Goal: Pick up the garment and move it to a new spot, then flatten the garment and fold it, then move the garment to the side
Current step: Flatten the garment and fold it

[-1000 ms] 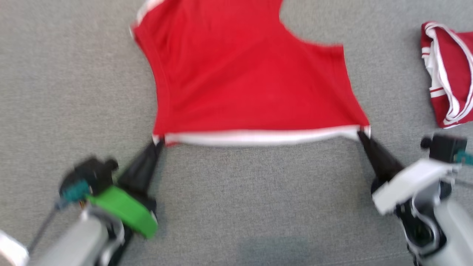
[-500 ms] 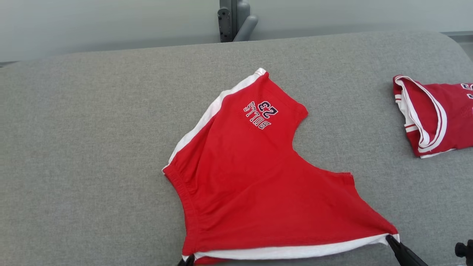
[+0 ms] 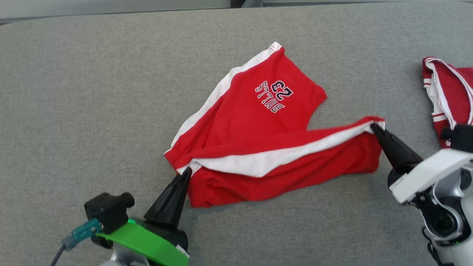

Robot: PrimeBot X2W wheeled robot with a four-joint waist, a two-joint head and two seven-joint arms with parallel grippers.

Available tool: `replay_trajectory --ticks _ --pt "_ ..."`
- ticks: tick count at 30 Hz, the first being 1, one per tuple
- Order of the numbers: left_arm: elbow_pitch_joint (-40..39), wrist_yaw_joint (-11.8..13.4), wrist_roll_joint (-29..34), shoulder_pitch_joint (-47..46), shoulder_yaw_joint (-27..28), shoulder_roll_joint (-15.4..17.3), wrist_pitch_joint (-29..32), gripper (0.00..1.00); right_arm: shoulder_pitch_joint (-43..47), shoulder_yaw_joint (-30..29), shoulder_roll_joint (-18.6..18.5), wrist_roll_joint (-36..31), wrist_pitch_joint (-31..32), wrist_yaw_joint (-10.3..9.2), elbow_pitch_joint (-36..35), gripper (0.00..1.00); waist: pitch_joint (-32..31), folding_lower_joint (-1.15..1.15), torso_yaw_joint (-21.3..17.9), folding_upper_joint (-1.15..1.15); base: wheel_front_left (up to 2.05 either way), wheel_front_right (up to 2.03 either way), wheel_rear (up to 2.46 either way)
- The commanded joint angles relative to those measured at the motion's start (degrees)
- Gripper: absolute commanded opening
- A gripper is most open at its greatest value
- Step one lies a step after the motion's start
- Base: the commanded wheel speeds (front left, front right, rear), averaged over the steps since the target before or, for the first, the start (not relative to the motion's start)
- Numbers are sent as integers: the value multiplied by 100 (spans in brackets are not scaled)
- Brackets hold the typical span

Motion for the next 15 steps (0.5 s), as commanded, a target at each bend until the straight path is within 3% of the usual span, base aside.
replay_trajectory --ticks 1,15 --pt "79 6 -23 -206 65 -71 40 0 -295 29 34 -35 48 1 134 0 499 0 366 0 0 0 0" --pt "1021 -90 25 -1816 147 -726 329 0 -3269 420 -11 -492 508 1 1983 0 1123 0 1038 0 0 0 0"
